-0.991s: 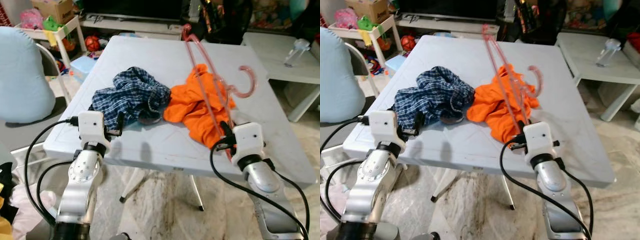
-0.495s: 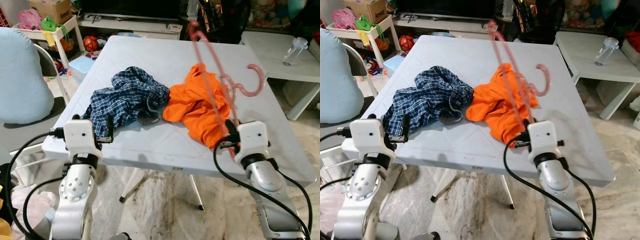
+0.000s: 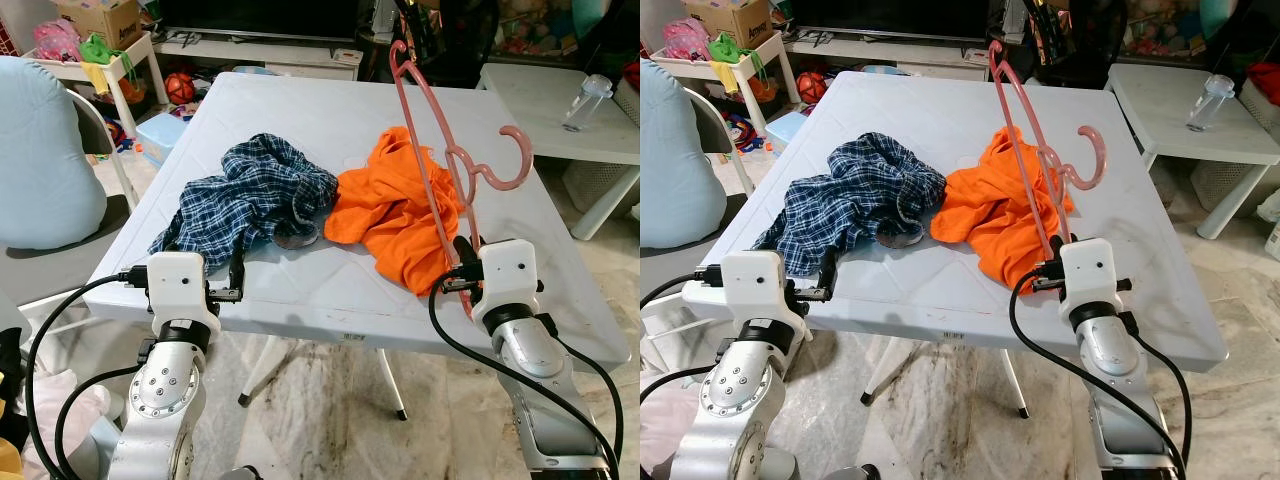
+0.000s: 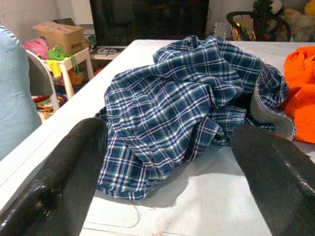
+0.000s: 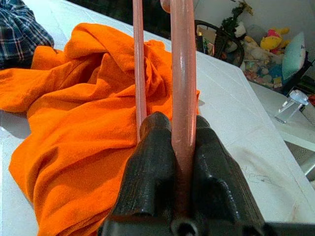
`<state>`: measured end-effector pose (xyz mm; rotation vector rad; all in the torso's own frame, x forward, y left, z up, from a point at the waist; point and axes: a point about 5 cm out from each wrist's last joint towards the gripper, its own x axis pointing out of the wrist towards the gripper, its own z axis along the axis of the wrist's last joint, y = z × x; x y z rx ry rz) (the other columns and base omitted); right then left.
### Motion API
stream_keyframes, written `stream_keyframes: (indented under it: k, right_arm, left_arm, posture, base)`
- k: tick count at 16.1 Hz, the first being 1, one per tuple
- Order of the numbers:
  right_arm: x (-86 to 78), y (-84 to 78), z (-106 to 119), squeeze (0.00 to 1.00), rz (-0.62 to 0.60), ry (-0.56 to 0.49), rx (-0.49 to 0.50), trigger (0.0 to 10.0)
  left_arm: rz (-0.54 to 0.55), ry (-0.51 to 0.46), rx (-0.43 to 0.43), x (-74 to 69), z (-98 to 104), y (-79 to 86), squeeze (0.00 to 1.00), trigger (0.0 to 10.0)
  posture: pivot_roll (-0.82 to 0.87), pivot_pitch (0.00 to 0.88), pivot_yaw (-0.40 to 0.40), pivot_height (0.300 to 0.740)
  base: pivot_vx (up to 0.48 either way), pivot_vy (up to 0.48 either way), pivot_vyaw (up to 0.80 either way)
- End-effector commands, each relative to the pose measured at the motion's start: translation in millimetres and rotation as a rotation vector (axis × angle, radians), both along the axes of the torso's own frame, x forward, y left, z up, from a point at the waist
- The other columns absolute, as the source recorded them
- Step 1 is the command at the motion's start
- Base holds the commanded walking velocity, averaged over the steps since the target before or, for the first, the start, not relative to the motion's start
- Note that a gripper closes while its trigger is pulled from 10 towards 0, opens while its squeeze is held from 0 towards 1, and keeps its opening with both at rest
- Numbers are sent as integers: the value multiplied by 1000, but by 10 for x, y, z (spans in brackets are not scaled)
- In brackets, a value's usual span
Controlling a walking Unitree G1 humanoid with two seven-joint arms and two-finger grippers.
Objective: Hang hanger
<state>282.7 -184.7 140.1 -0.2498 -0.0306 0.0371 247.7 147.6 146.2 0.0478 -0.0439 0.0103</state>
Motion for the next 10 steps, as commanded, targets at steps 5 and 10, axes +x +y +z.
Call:
stream_keyframes:
  k: [5, 10]
  right_arm:
    - [-79, -296, -70, 0, -73, 37, -21, 10000]
    - [-100, -384, -84, 0, -78, 48, -23, 10000]
  left_arm:
    - [-64, 15, 50, -105, -36, 89, 0, 10000]
    - [-171, 46, 130, -212, -184, 187, 0, 10000]
  posture:
    - [96, 69, -22, 740]
    - [102, 73, -27, 740]
  base:
    - [0, 0, 0]
    - [0, 0, 0]
